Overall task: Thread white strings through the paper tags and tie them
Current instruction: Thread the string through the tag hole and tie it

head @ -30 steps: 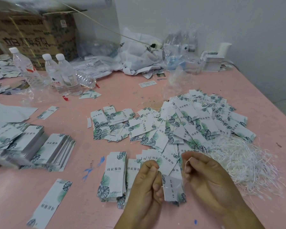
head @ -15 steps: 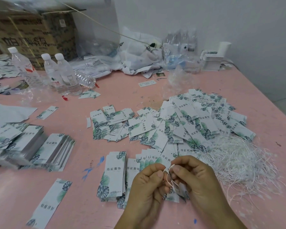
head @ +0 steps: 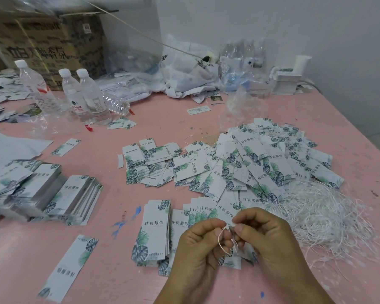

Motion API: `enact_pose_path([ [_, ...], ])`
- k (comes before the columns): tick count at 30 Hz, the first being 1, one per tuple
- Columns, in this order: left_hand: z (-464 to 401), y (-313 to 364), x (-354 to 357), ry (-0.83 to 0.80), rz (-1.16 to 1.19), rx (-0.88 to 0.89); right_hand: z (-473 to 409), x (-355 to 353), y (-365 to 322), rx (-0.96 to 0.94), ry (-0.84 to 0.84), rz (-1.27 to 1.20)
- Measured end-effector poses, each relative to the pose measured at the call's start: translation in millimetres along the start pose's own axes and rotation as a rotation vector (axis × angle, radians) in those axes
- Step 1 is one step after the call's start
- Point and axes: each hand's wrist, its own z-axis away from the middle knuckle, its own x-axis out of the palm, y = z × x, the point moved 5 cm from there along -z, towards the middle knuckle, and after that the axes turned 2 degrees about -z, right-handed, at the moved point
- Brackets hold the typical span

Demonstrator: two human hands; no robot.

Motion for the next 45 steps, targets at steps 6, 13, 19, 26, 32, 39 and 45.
enact_pose_path([
  [6, -2.0, -1.5, -1.4, 0.013, 0.004, 0.009, 2.7, -0.3, -7.0, -0.049, -0.053, 0.168],
  [13, -5.6, -3.9, -3.1, 0.012, -0.089, 0.084, 3.7, 3.3, -12.6, -0.075, -0.045, 0.165],
  [19, -3.9, -5.7, -2.2, -0.014, -0.086, 0.077, 6.7, 8.1, -7.1, -0.093, 0.037, 0.206],
  [26, -3.6, -5.2, -2.2, -0.021, -0.097, 0.083, 8.7, 8.6, -4.9, -0.146, 0.098, 0.268],
  [32, -4.2, -5.3, -2.3, -0.032, -0.103, 0.087, 9.8, 12.4, -5.3, -0.162, 0.104, 0.261],
  [39, -4.2, -5.8, -3.2, -0.021, -0.107, 0.098, 10.3, 10.8, -5.0, -0.194, 0.125, 0.289],
  [45, -4.3, -5.3, -3.0, -0.017, -0.142, 0.106, 10.8, 14.2, -6.8, -0.221, 0.108, 0.305],
])
